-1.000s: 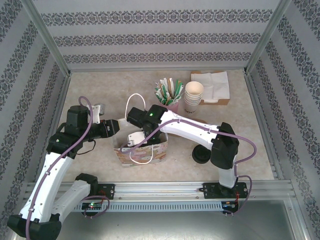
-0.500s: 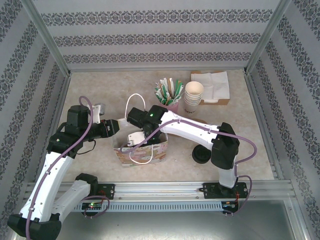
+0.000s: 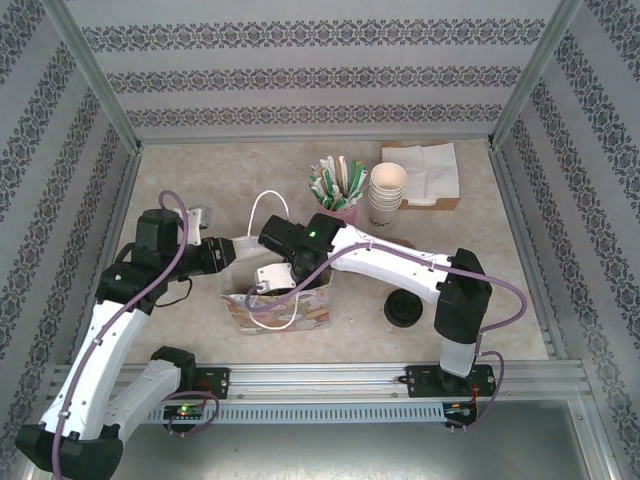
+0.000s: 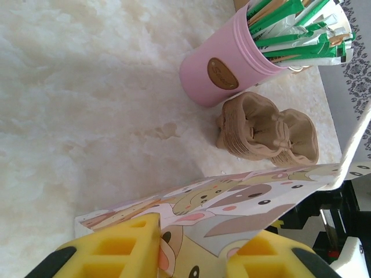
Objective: Pack the takeout coffee
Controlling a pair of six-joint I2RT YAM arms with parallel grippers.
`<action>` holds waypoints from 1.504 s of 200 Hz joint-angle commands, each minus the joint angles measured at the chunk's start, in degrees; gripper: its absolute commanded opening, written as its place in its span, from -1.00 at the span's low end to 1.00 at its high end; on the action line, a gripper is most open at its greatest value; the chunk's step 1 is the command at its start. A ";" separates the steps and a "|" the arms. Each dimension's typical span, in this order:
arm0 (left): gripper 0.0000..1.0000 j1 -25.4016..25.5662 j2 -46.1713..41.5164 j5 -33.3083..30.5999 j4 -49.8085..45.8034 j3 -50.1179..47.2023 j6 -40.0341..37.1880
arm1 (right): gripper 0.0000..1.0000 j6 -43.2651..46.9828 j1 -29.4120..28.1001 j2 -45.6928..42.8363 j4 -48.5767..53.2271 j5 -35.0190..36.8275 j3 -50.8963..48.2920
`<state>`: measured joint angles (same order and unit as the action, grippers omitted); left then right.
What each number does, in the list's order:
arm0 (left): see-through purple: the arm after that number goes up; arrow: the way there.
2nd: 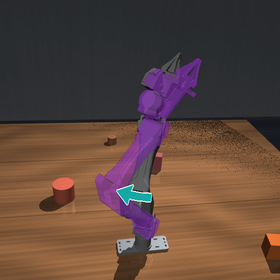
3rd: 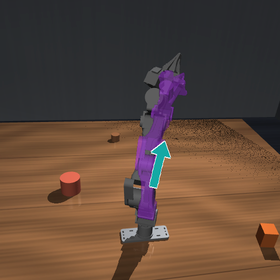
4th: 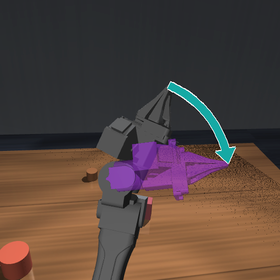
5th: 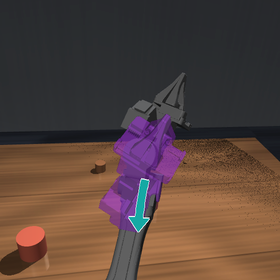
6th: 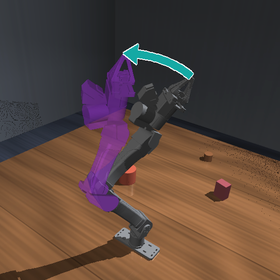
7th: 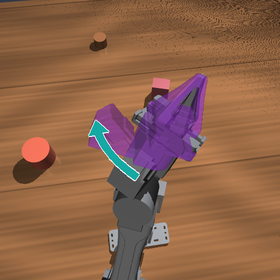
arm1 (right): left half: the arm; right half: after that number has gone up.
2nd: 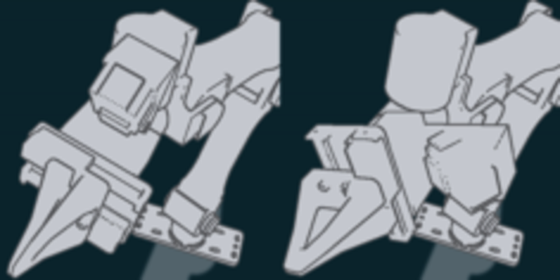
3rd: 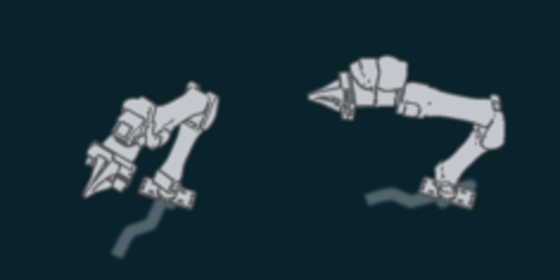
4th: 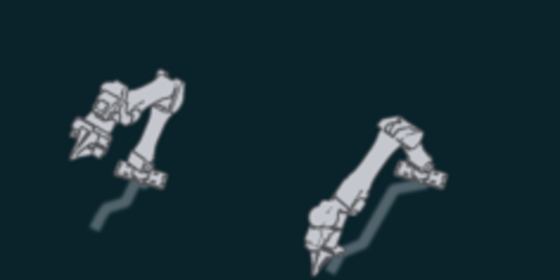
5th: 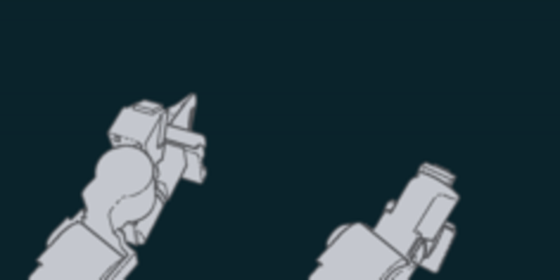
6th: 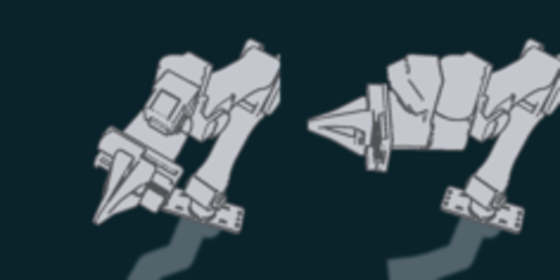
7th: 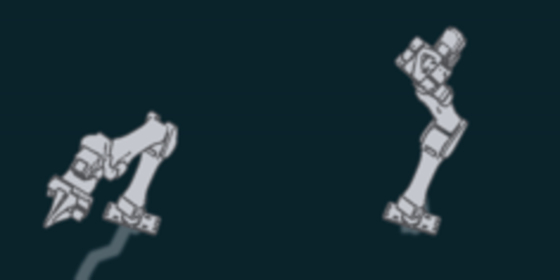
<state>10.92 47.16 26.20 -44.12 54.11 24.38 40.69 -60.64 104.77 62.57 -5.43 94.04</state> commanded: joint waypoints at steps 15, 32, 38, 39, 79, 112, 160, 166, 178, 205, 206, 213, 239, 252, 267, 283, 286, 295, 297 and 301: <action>-0.51 0.64 0.74 -1.29 0.15 -0.18 -0.29 | -0.02 0.57 -0.61 -1.46 -2.41 -2.06 -2.52; -0.54 0.68 0.65 -0.91 0.64 -0.12 0.06 | -0.02 0.49 -0.85 -0.55 -2.12 -2.84 -2.71; -0.55 0.70 0.66 -0.77 0.77 -0.14 0.13 | -0.02 0.61 -0.92 -0.20 -2.00 -2.76 -2.80; -0.55 0.69 0.66 -0.74 0.83 -0.14 0.14 | -0.02 0.61 -0.95 -0.10 -1.96 -2.75 -2.80; -0.56 0.74 0.75 -0.48 0.96 0.05 0.34 | -0.02 1.15 -1.62 2.75 0.32 -1.45 -2.98; -0.56 0.71 0.79 -0.46 0.88 0.01 0.32 | -0.02 1.41 -1.89 3.50 1.05 -1.45 -4.21; -0.56 0.80 0.84 -0.54 0.94 -0.05 0.41 | -0.03 0.94 -2.06 4.12 0.79 -1.38 -6.85; -0.56 0.78 0.83 -0.56 0.89 -0.05 0.40 | -0.03 0.66 -2.07 4.05 0.40 -1.73 -7.30; -0.56 0.79 0.83 -0.53 0.79 0.04 0.42 | -0.03 0.16 -2.07 3.70 -0.56 -2.68 -8.27; -0.56 0.79 0.84 -0.62 0.81 -0.04 0.58 | -0.03 -0.74 -2.18 2.38 -3.59 -5.11 -10.69; -0.56 0.78 0.84 -0.62 0.80 -0.05 0.58 | -0.03 -0.76 -2.19 2.37 -3.63 -5.16 -10.75; -0.56 0.89 0.88 -0.62 0.83 -0.05 0.69 | -0.03 -0.78 -2.18 2.32 -4.09 -5.60 -11.26; -0.56 0.99 0.97 -0.66 0.79 0.09 0.77 | -0.04 -1.44 -2.59 3.67 -3.99 -3.77 -12.39; -0.56 1.02 0.97 -0.63 0.78 0.17 0.77 | -0.04 -1.76 -2.73 4.12 -3.67 -3.06 -12.61; -0.56 1.08 0.93 -0.65 0.78 0.25 0.83 | -0.04 -1.64 -2.72 4.04 -4.09 -3.34 -13.11; -0.57 1.21 1.02 -0.60 0.54 0.49 0.97 | -0.04 -1.88 -2.80 3.87 -4.21 -2.94 -13.02; -0.57 1.21 0.93 -0.63 0.53 0.53 1.00 | -0.03 -1.94 -2.80 3.77 -4.12 -2.90 -12.86; -0.56 1.20 0.96 -0.64 0.37 0.71 0.97 | -0.02 -2.01 -2.80 3.46 -4.41 -2.91 -12.49; -0.57 1.19 1.00 -0.76 0.35 0.71 1.01 | -0.02 -2.01 -2.81 3.39 -4.52 -2.90 -12.41; -0.56 1.27 1.01 -0.78 0.33 0.74 0.89 | 0.00 -2.03 -2.72 3.15 -4.73 -2.93 -12.20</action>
<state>11.31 47.92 25.85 -43.64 54.11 24.45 40.21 -61.67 102.24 54.78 -5.91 86.13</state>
